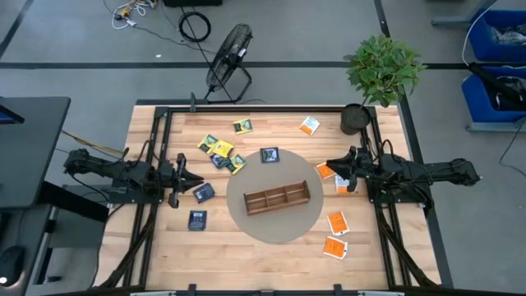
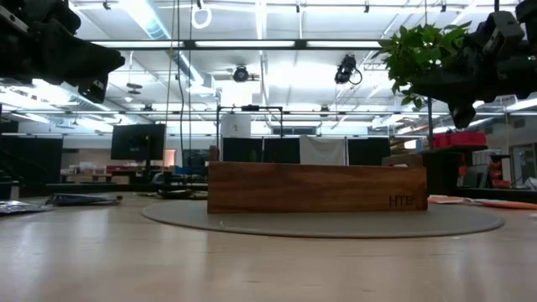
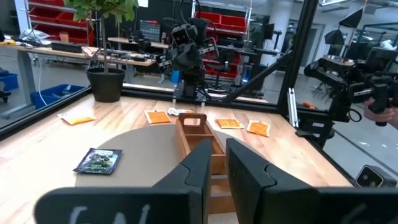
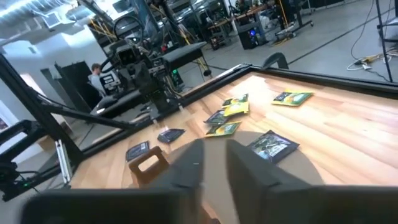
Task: Pick & Place Tea
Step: Put the orange tea bag into the right section of the wooden organizer
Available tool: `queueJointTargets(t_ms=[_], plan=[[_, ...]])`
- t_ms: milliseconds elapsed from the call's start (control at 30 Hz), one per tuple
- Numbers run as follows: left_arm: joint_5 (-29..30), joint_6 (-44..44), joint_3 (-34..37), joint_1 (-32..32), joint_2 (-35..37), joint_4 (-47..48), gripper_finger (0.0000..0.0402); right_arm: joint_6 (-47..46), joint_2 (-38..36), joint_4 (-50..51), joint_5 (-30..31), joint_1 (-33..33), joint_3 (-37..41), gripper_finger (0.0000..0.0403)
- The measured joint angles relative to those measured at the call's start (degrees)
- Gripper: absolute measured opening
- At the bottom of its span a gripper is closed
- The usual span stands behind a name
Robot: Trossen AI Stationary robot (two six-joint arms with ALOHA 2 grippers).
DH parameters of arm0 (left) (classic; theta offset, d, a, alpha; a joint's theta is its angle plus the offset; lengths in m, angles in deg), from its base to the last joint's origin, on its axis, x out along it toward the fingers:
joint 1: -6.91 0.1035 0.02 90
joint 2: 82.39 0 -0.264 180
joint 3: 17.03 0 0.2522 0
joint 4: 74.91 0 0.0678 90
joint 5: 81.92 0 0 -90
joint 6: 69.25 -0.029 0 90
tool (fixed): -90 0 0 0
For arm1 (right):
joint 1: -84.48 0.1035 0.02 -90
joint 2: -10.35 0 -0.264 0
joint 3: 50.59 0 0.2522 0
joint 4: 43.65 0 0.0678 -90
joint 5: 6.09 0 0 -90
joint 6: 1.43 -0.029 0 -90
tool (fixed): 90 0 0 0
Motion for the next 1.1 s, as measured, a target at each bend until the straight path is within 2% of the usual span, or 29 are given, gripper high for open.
queueJointTargets(t_ms=[67,233,367,467,600,767,1100], plan=[[0.02,-0.47,-0.02,0.00,0.02,0.00,0.0051,-1.27,0.00,0.17,-1.67,0.01,-0.01,0.0013],[0.02,-0.72,0.01,0.00,0.02,0.00,0.0051,-5.61,0.03,0.48,-7.00,1.87,-0.12,0.0015],[0.00,-0.70,-0.01,0.00,0.02,0.00,0.0051,-5.84,2.40,1.26,-4.32,5.20,-2.31,0.0005],[0.00,-0.70,0.00,0.00,0.02,0.00,0.0051,-5.22,5.64,5.75,-1.63,7.14,-6.47,0.0006],[0.00,-0.70,-0.02,0.00,0.01,0.00,0.0051,-6.06,12.22,12.58,0.08,9.61,-12.42,0.0006],[0.00,-0.72,0.01,0.00,0.02,0.00,0.0051,-6.29,22.63,13.95,-0.74,13.98,-18.26,0.0005],[0.00,-0.73,0.00,0.00,0.02,0.00,0.0051,-9.12,44.68,22.29,-1.12,26.60,-33.17,0.0005]])
